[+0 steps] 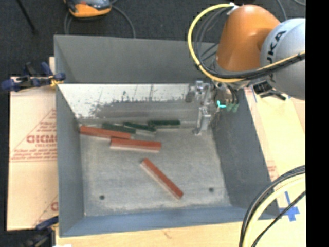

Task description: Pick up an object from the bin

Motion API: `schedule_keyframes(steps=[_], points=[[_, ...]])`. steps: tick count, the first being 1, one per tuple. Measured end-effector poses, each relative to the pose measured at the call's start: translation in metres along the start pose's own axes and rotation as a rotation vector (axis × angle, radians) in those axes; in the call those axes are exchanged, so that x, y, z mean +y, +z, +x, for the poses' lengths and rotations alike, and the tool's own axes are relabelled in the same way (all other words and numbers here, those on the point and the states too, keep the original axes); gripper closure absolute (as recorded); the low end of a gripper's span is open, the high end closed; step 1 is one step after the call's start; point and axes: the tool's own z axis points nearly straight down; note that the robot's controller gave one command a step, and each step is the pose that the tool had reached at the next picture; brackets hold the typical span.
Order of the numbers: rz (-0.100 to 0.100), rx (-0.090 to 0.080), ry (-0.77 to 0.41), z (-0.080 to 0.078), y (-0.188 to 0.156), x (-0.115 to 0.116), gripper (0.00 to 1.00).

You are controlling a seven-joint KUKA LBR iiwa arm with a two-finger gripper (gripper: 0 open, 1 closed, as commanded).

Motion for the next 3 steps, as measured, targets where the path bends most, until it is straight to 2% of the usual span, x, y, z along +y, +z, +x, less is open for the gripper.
schedule_keyframes(steps=[1, 2, 3], points=[[0.001, -0.008, -0.001, -0.002, -0.004, 0.000, 0.00], [0.003, -0.012, -0.044, 0.024, 0.046, 0.035, 0.00], [-0.002, -0.011, 0.003, 0.021, 0.102, 0.042, 0.00]])
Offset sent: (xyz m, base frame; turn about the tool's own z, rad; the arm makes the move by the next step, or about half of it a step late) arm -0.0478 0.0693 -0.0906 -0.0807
